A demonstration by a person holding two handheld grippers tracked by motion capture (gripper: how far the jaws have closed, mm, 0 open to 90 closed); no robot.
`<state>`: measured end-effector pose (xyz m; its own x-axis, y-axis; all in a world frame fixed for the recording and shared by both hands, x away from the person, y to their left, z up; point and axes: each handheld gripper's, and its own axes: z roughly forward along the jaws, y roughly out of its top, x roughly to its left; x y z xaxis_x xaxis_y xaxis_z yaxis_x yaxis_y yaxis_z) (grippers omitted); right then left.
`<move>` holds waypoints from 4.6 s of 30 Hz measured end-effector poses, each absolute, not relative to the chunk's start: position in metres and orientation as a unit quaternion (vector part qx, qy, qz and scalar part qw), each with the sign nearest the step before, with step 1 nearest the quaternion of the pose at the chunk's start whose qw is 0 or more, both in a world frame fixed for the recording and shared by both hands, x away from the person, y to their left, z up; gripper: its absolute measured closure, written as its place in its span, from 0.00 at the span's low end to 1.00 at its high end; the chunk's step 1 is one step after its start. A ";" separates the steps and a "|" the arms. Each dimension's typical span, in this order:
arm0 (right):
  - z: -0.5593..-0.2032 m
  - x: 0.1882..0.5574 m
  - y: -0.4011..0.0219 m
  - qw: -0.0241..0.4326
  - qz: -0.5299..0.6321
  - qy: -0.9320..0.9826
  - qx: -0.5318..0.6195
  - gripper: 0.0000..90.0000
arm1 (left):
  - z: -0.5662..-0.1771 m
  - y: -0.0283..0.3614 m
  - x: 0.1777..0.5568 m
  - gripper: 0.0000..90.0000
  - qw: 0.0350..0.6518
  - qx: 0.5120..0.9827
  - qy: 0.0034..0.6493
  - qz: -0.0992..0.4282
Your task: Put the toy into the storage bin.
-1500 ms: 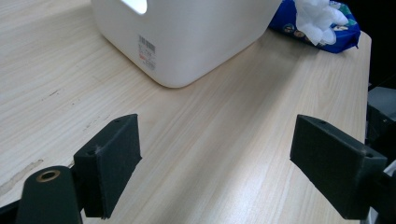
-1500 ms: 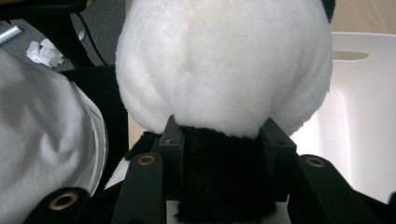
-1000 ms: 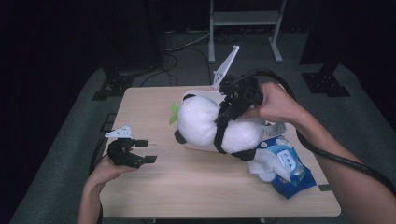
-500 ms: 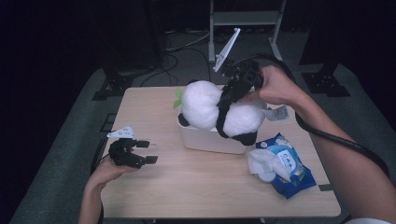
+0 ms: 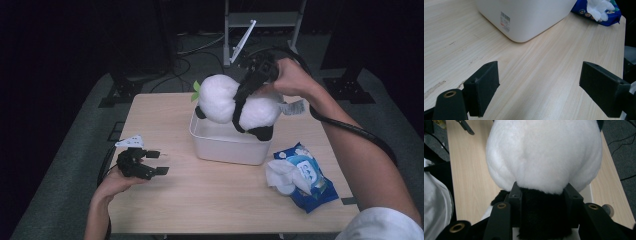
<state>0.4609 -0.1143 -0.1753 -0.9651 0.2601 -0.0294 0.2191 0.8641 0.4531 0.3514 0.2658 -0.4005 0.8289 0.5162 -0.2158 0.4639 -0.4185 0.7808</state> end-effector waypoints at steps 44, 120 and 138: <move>-0.298 0.487 -0.090 -0.021 0.188 0.976 0.112 0.64 | -0.406 0.265 0.352 0.16 0.452 0.843 0.292 0.022; -0.334 0.433 -0.091 -0.044 0.232 0.963 0.132 0.28 | -0.406 0.271 0.351 0.16 0.459 0.837 0.297 0.028; -0.302 0.421 -0.144 -0.016 0.294 0.940 0.169 0.26 | -0.405 0.269 0.352 0.14 0.460 0.836 0.296 0.035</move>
